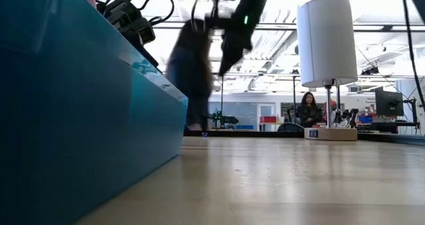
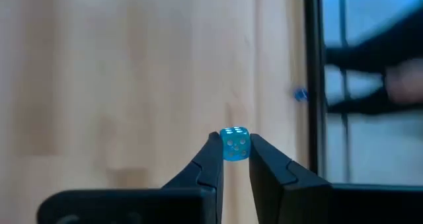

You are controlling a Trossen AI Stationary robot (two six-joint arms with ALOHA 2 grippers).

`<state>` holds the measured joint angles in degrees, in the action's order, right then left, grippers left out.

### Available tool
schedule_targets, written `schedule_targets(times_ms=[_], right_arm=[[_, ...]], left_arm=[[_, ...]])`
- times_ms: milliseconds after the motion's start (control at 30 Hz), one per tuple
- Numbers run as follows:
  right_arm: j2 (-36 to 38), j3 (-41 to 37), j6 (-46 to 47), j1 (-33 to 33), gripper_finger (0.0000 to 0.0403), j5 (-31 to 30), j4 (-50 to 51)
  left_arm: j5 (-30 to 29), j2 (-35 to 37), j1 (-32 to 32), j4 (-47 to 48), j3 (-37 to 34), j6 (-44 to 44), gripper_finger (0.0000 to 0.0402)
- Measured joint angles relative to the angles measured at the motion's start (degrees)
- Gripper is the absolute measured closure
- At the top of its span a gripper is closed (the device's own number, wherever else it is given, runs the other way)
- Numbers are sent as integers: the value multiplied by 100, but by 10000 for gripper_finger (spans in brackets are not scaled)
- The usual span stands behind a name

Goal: Pick & Place Dice
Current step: Put the small light blue die into the blue bin

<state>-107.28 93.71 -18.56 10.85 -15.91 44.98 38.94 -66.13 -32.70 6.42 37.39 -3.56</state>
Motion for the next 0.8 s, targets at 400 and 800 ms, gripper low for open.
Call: schedule_targets(times_ms=[400,800], right_arm=[[545,-2,556,-1517,368,1632,119],[-164,13,1781,-2515,368,1604,-834]], left_arm=[[-7,2,1,-77,0,794,254],[-21,1,-1,-665,0,810,254]])
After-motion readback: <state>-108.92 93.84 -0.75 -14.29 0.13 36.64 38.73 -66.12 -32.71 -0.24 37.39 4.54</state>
